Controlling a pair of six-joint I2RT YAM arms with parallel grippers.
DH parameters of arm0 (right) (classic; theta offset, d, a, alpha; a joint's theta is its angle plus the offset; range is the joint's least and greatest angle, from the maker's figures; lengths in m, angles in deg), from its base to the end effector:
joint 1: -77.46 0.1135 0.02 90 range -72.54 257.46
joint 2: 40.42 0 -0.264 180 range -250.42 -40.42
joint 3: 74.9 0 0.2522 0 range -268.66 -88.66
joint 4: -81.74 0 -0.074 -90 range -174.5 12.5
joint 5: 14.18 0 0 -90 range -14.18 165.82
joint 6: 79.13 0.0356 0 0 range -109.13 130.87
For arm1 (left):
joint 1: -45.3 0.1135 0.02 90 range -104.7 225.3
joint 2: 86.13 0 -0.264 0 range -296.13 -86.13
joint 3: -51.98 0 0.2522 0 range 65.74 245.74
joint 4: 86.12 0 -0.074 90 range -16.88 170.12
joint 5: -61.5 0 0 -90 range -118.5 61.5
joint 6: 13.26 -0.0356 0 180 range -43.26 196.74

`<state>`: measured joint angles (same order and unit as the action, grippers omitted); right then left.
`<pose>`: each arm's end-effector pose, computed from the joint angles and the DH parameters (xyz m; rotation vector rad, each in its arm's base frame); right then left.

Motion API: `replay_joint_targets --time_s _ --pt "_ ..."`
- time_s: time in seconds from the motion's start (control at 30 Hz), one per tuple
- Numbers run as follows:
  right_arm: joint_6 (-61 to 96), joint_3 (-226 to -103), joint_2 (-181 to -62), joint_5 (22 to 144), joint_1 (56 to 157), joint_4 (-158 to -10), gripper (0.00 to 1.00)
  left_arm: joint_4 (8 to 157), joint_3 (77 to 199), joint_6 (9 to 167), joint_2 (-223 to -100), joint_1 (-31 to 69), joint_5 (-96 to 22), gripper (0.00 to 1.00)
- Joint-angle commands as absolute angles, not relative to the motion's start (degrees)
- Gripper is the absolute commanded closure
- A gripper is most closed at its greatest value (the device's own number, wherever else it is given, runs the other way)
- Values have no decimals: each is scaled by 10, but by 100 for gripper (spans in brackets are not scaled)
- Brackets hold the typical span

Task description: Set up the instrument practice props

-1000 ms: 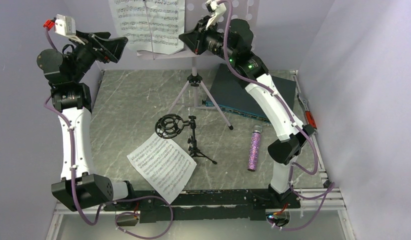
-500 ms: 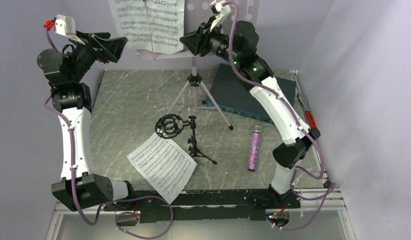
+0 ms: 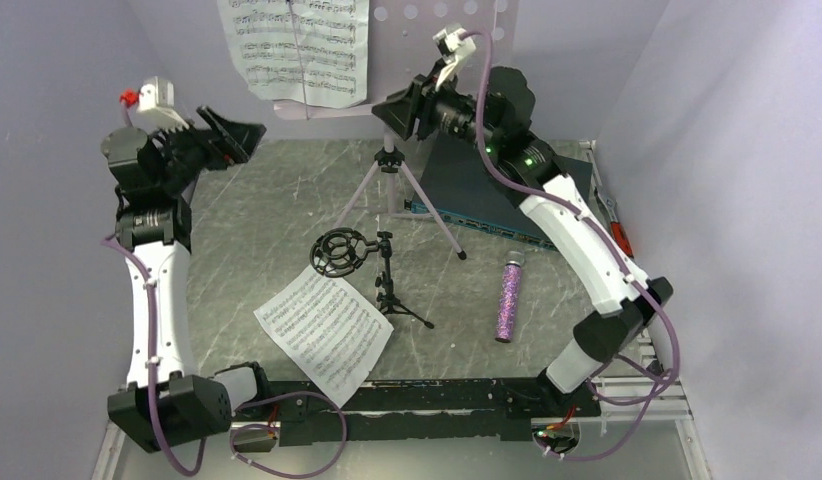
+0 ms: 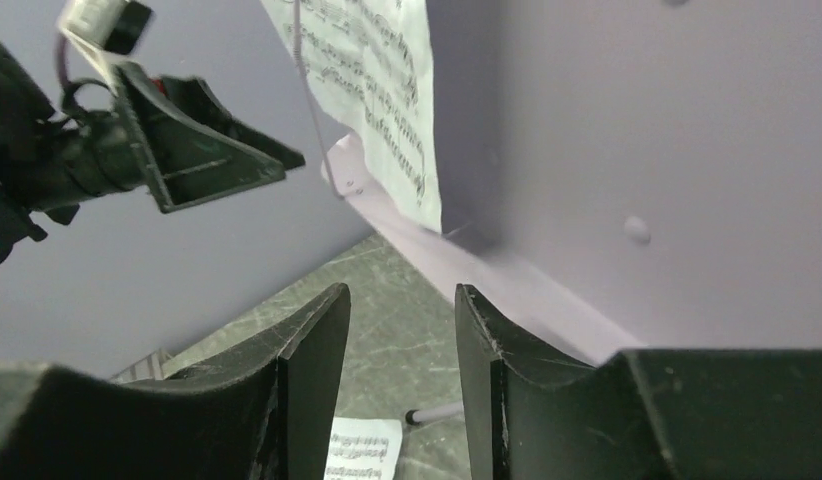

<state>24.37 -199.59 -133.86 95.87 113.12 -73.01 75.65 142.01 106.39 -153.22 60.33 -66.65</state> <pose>0.2840 0.2188 0.5191 -0.5838 1.4314 0.9446 0.2482 0.0439 0.4633 -0.0475 1.5459 -0.6967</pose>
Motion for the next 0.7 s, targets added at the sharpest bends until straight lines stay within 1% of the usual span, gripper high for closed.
replay_joint_targets --time_s 0.0,0.17,0.27,0.47,0.57,0.67 --pt "239 -1938 -1265 959 1129 -756 52 588 1369 1088 -1477 606 -567 7" --pt "233 -1840 -1196 913 1129 -766 52 473 1288 1173 -1430 606 -495 7" --pt "235 -1805 -1171 879 1128 -759 52 384 1251 1239 -1421 606 -436 6" --pt "262 -1758 -1158 915 1128 -762 52 220 1212 1355 -1470 606 -325 6" --pt "268 -1745 -1157 922 1128 -752 52 197 1196 1376 -1496 606 -293 6" --pt "269 -1722 -1147 918 1128 -750 52 222 1156 1402 -1506 606 -289 6"
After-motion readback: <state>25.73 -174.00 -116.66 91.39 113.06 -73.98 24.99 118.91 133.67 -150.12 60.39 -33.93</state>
